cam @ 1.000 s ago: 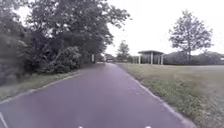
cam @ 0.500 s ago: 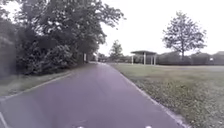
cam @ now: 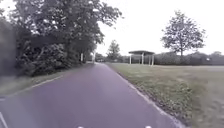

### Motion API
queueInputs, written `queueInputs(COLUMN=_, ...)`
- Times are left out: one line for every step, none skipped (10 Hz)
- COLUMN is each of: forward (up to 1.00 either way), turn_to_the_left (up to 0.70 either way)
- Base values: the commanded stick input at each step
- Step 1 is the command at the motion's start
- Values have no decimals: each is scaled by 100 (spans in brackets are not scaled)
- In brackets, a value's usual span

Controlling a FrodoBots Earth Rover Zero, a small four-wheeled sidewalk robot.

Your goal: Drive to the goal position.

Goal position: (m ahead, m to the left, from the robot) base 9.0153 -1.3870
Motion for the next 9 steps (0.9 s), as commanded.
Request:
queueInputs(forward=70, turn_to_the_left=-1)
queueInputs(forward=70, turn_to_the_left=-1)
queueInputs(forward=70, turn_to_the_left=-1)
queueInputs(forward=70, turn_to_the_left=-1)
queueInputs(forward=70, turn_to_the_left=-1)
queueInputs(forward=70, turn_to_the_left=-1)
queueInputs(forward=70, turn_to_the_left=-1)
queueInputs(forward=70, turn_to_the_left=-1)
queueInputs(forward=70, turn_to_the_left=-1)
